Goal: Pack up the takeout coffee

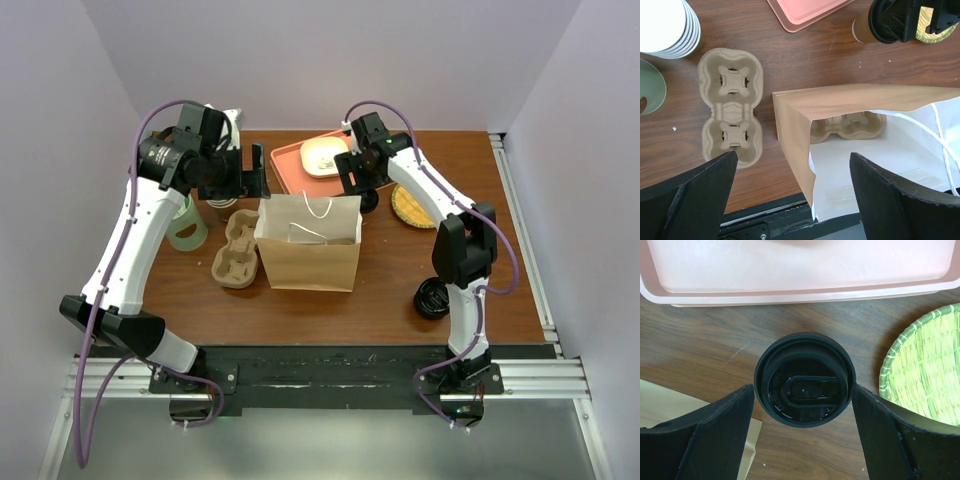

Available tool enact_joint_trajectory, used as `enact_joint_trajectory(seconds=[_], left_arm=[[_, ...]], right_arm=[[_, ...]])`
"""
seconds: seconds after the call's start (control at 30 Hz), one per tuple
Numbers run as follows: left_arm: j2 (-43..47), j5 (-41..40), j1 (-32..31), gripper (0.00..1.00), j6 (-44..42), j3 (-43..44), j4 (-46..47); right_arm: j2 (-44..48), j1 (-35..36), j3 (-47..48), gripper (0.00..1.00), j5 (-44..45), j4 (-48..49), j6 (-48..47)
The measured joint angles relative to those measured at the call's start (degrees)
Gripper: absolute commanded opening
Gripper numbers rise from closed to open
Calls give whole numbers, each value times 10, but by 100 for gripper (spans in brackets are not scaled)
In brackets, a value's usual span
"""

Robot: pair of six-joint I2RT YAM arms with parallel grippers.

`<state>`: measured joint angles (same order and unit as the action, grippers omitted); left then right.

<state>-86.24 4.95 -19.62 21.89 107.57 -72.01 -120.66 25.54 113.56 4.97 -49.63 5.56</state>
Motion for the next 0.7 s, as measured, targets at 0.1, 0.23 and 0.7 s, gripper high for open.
enact_joint_trajectory(seconds=[0.1,0.23,0.7], left_arm=[[-2,3,0,100,0,0,1],[-2,6,0,100,0,0,4],[-2,6,0,100,0,0,4]], right_arm=[[0,0,0,82,1,0,0],[0,0,0,82,5,0,0],[-1,0,-13,79,5,5,0]])
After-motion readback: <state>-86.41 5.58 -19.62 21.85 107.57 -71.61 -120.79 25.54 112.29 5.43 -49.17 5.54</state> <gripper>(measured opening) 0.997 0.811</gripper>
